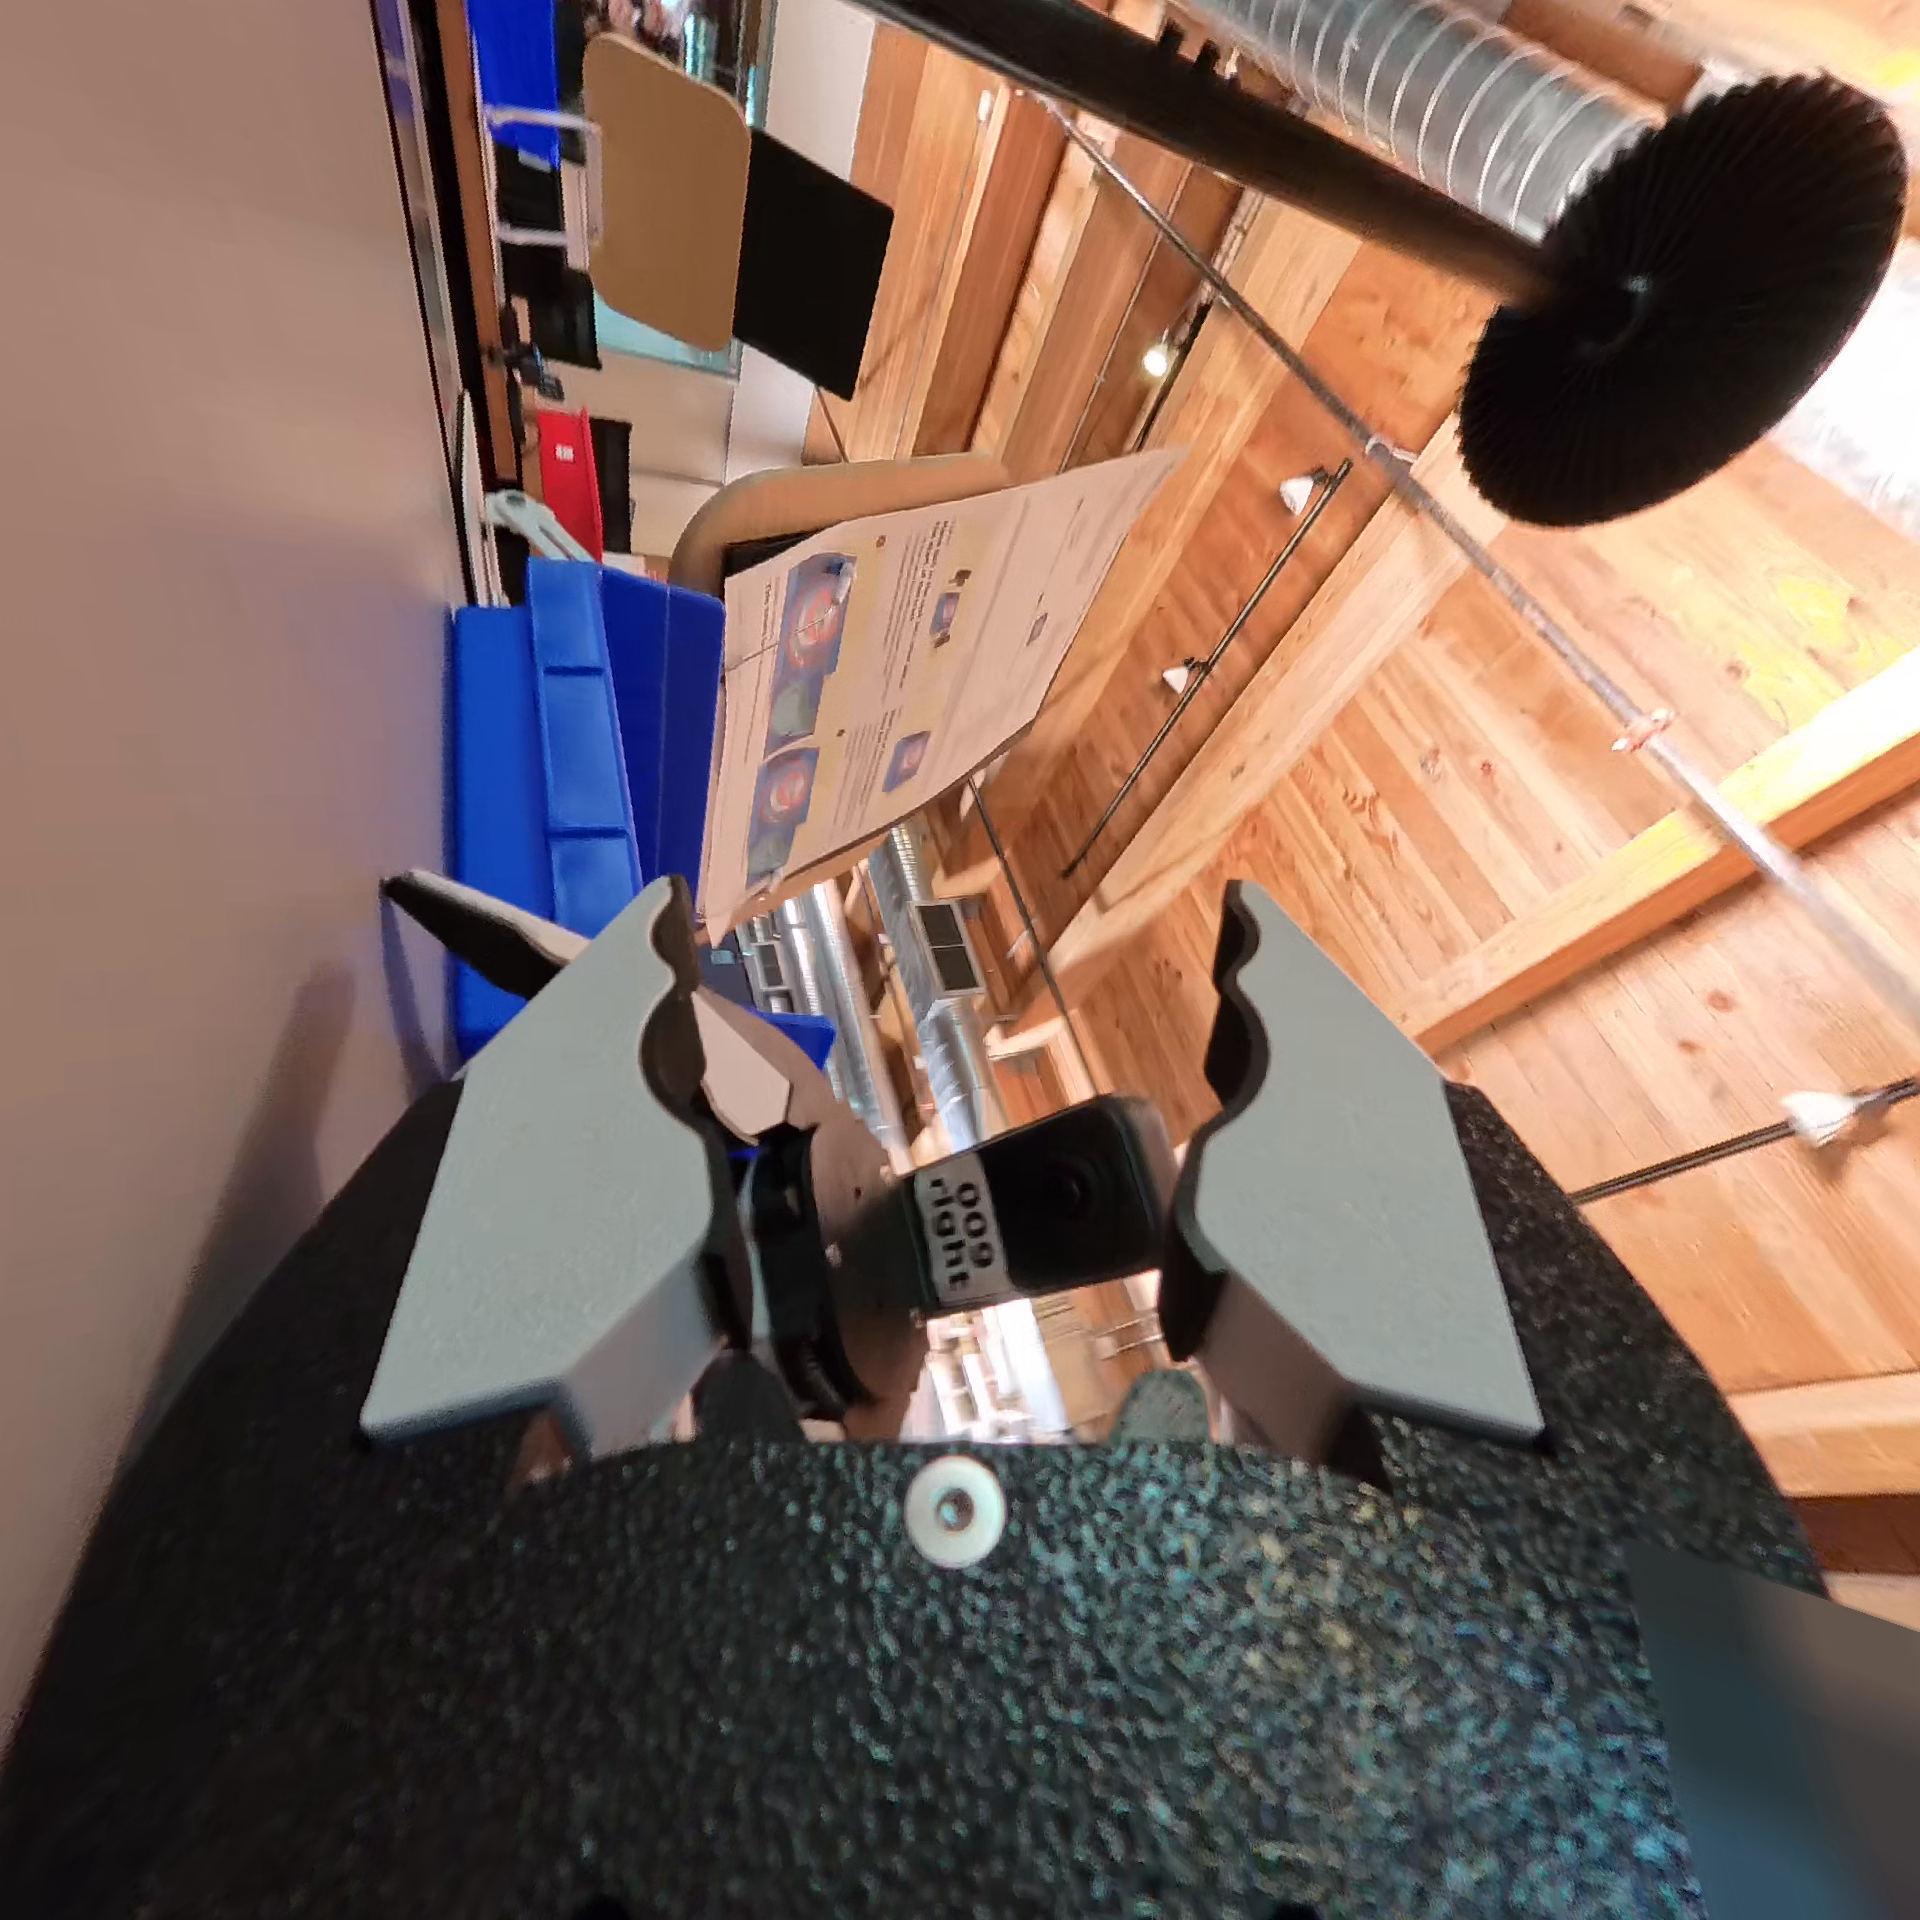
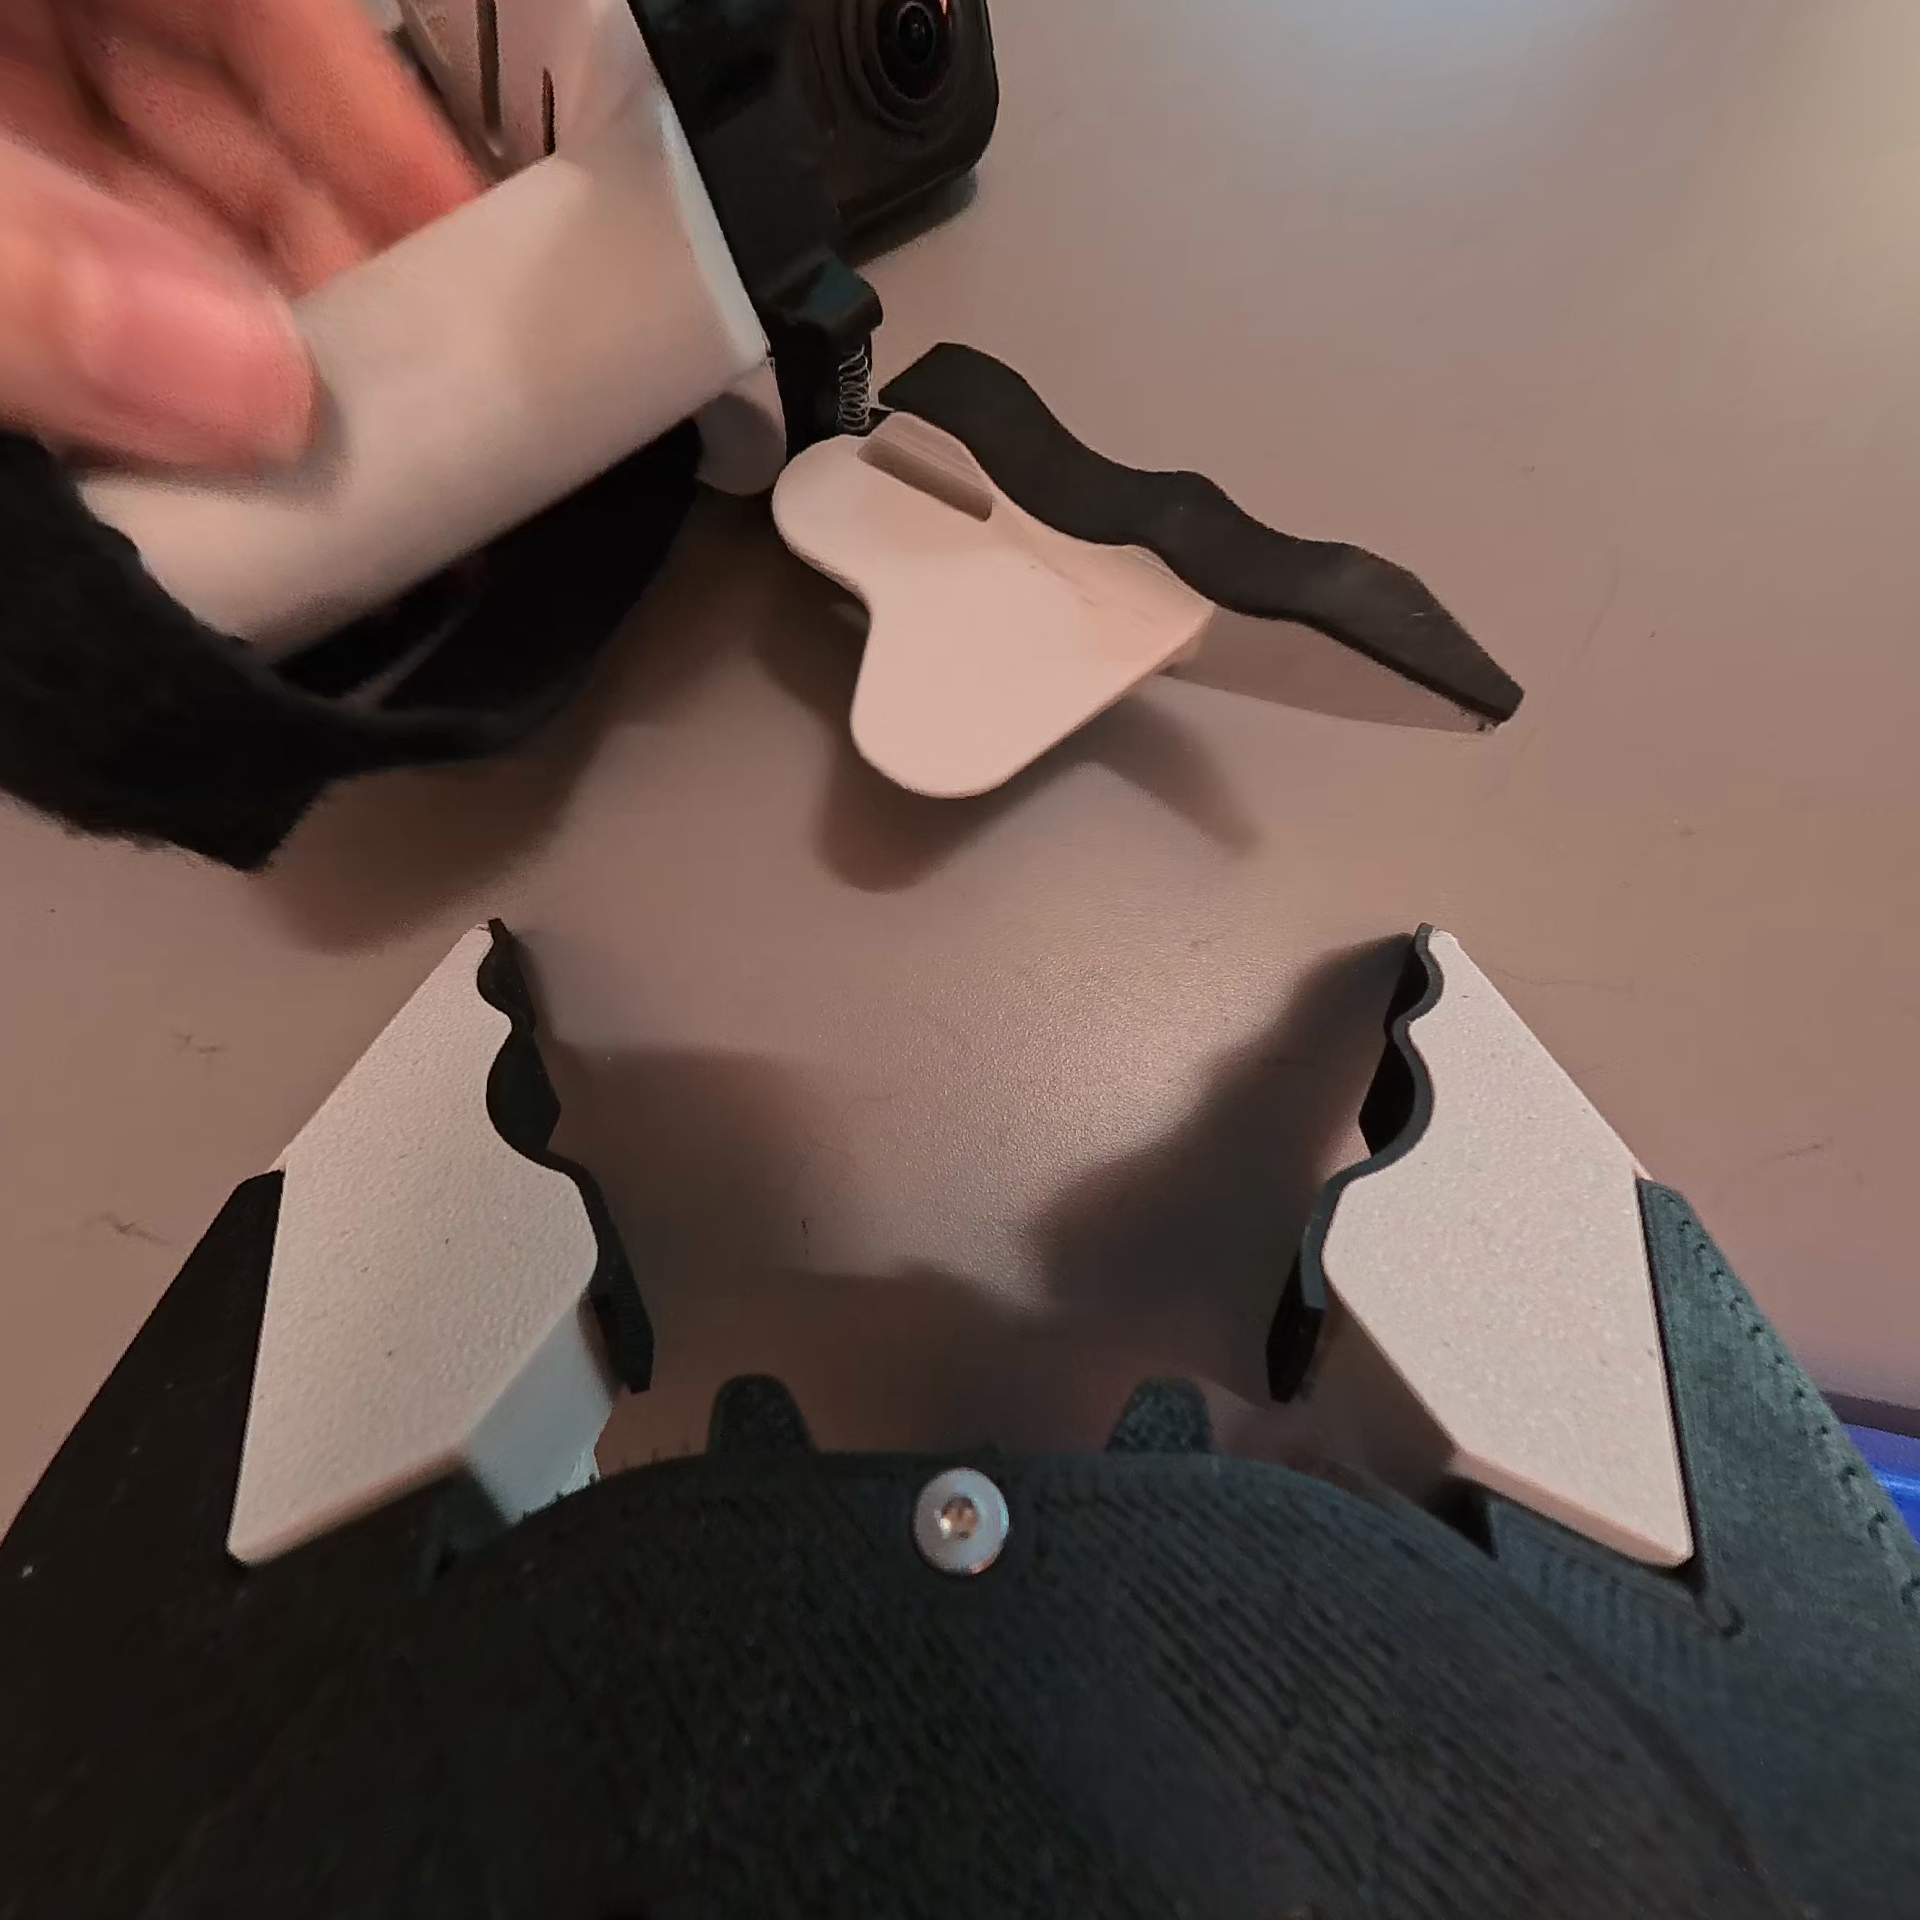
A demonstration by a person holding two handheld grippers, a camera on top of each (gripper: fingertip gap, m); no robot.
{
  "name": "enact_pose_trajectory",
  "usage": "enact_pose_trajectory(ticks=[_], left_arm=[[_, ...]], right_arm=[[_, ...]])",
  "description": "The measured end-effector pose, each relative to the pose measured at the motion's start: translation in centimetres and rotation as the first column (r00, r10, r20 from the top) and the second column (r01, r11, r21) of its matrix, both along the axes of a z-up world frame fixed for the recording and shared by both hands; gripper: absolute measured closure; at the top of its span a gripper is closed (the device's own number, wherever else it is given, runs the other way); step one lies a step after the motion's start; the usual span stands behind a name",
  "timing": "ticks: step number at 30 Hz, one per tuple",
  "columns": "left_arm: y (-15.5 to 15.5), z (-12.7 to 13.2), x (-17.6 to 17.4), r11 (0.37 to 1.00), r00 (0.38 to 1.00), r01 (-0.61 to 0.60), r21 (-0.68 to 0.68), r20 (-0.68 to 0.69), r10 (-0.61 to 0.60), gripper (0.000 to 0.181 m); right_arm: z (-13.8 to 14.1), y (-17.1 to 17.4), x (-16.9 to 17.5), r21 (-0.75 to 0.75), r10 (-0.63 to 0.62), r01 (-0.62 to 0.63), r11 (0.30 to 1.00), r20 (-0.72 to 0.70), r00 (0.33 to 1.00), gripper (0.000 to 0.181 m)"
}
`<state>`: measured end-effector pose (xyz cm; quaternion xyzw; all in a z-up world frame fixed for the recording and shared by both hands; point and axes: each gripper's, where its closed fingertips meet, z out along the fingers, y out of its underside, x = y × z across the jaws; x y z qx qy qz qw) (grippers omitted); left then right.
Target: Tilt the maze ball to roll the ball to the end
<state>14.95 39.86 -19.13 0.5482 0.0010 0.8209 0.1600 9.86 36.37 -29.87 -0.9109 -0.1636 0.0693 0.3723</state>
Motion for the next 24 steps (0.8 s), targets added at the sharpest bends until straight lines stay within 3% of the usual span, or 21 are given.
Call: enact_pose_trajectory(ticks=[5, 6, 9, 10, 12, 15, 19, 21, 23, 24], left_arm=[[-2.3, -0.3, 0.1, 0.968, 0.999, -0.033, 0.250, 0.042, 0.024, 0.096], [-1.7, -0.2, 0.4, 0.970, 0.998, -0.064, 0.235, 0.039, 0.056, 0.095], [1.1, 0.4, 1.1, 0.994, 0.994, -0.106, 0.005, 0.003, 0.106, 0.085], [1.7, 0.7, 1.1, 0.992, 0.992, -0.123, -0.024, 0.018, 0.124, 0.075], [3.0, 1.4, 1.2, 0.982, 0.981, -0.178, -0.062, 0.068, 0.182, 0.026], [3.6, 2.0, 1.2, 0.982, 0.977, -0.173, -0.073, 0.113, 0.180, 0.026], [3.3, 3.5, 0.5, 0.983, 0.961, -0.153, 0.102, 0.246, 0.124, 0.026], [4.3, 6.4, -2.7, 0.905, 0.848, -0.380, 0.191, 0.463, 0.259, 0.025], [4.2, 8.8, -5.9, 0.734, 0.704, -0.621, 0.274, 0.606, 0.370, 0.024], [3.3, 9.5, -6.4, 0.684, 0.696, -0.643, 0.344, 0.636, 0.334, 0.024]], right_arm=[[0.0, 0.0, 0.0, 0.000, 0.000, 0.000, 1.000, 0.000, 1.000, 0.025], [0.0, 0.0, 0.0, 0.000, 0.000, 0.000, 1.000, 0.000, 1.000, 0.025], [0.0, 0.0, 0.0, 0.000, 0.000, 0.000, 1.000, 0.000, 1.000, 0.025], [0.0, 0.0, 0.0, 0.000, 0.000, 0.000, 1.000, 0.000, 1.000, 0.025], [0.0, 0.0, 0.0, 0.000, 0.001, -0.001, 1.000, 0.000, 1.000, 0.025], [0.0, 0.0, 0.0, 0.000, 0.001, -0.001, 1.000, 0.000, 1.000, 0.025], [0.0, 0.0, 0.0, 0.000, 0.001, -0.001, 1.000, 0.000, 1.000, 0.025], [0.0, 0.0, 0.0, 0.000, 0.001, -0.001, 1.000, 0.000, 1.000, 0.025], [0.0, 0.0, 0.0, 0.000, 0.001, -0.001, 1.000, 0.000, 1.000, 0.025], [0.0, 0.0, 0.0, 0.000, 0.001, -0.001, 1.000, 0.000, 1.000, 0.025]])
